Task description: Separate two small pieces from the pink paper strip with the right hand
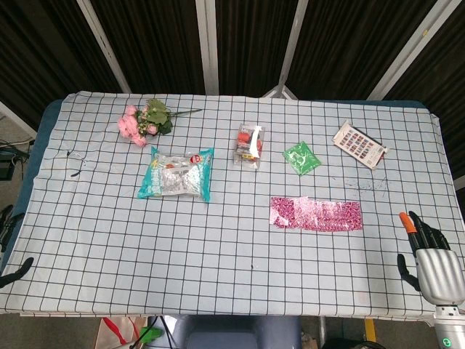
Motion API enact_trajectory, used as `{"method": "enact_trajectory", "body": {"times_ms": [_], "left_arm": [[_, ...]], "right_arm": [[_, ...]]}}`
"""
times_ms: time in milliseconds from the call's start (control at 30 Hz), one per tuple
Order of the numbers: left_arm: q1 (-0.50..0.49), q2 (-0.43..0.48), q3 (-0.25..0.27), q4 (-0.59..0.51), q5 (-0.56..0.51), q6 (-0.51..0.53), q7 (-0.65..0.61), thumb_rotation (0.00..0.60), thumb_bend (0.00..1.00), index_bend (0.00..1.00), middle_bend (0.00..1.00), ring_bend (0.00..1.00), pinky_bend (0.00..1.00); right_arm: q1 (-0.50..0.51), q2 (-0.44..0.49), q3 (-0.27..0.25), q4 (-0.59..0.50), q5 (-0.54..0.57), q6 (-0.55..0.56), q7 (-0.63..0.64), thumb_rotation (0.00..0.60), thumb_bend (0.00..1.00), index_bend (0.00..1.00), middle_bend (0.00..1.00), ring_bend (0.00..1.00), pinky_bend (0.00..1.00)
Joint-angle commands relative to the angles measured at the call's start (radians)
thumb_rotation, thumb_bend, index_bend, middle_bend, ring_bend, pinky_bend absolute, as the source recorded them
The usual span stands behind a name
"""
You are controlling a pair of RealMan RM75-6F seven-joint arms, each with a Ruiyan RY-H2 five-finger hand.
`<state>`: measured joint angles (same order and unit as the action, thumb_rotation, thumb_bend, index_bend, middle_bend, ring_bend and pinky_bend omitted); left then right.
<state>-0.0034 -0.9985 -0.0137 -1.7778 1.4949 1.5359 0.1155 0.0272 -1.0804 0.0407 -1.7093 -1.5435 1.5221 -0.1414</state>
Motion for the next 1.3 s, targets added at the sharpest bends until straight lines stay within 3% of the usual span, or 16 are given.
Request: {"method": "enact_trajectory", "body": {"times_ms": [33,433,633,800,967,1167,1300], "left_arm": [[0.001,0.0,0.002,-0.001,0.003,0.002,0.0,0.6,0.38,0.15,0.0,0.0,0.09],[0.01,-0.001,0.007,-0.004,0.022,0.021,0.006,0.6,0.38,0.14,0.0,0.0,0.09],[0.01,-0.002,0.009,-0.012,0.021,0.017,0.017,0.6,0.38,0.14,0.0,0.0,0.09],[0.016,-0.001,0.016,-0.016,0.033,0.025,0.022,0.6,0.38,0.14,0.0,0.0,0.09],[0.016,-0.001,0.013,-0.016,0.031,0.025,0.021,0.6,0.38,0.15,0.0,0.0,0.09],[0.01,-0.002,0.008,-0.015,0.013,0.012,0.023,0.6,0.38,0.14,0.0,0.0,0.09],[0.01,-0.002,0.007,-0.015,0.013,0.012,0.025,0.6,0.38,0.14,0.0,0.0,0.09]], "right_arm": [[0.0,-0.001,-0.001,0.001,-0.002,0.001,0.0,0.6,0.53,0.0,0.05,0.14,0.18],[0.002,-0.004,-0.005,0.004,-0.009,-0.003,0.0,0.6,0.53,0.0,0.07,0.16,0.18],[0.012,-0.021,-0.013,0.009,-0.031,-0.014,-0.02,0.6,0.53,0.0,0.29,0.34,0.22],[0.027,-0.072,-0.011,0.029,-0.059,-0.014,-0.048,0.6,0.53,0.0,0.52,0.55,0.38],[0.066,-0.106,-0.009,0.031,-0.052,-0.082,-0.096,0.6,0.53,0.01,0.68,0.7,0.47],[0.139,-0.138,0.007,0.021,-0.017,-0.204,-0.186,0.6,0.78,0.1,0.83,0.81,0.54],[0.186,-0.155,0.012,0.009,0.025,-0.292,-0.271,0.6,0.82,0.11,0.83,0.81,0.54]]}}
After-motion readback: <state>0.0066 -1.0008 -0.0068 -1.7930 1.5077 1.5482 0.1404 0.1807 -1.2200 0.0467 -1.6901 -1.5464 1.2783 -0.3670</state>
